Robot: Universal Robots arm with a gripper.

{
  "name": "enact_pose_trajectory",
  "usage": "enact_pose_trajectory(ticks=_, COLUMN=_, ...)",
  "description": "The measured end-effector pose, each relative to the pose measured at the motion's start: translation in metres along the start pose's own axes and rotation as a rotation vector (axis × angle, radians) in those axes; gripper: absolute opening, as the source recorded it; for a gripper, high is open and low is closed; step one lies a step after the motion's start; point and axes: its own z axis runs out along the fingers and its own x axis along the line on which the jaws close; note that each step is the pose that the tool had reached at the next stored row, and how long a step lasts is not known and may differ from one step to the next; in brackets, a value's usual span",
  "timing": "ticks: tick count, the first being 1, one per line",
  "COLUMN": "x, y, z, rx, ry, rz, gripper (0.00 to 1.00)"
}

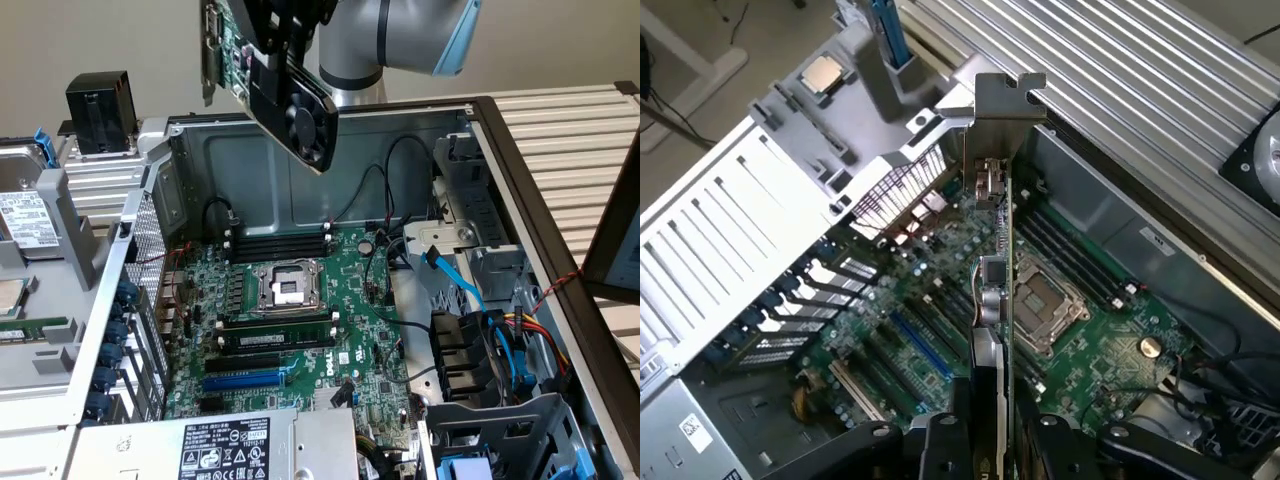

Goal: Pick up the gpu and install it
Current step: 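Pick up the gpu and move the gpu toward the slot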

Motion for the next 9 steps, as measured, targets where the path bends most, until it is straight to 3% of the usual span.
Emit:
enact_pose_trajectory(ticks=5, x=-0.0001, y=0.0, z=0.0001, rx=0.0189, ry=-0.0133, rz=-0.068, gripper=0.27)
enact_pose_trajectory(ticks=9, x=-0.0001, y=0.0, z=0.0, rx=0.0321, ry=-0.0179, rz=-0.129, gripper=0.27)
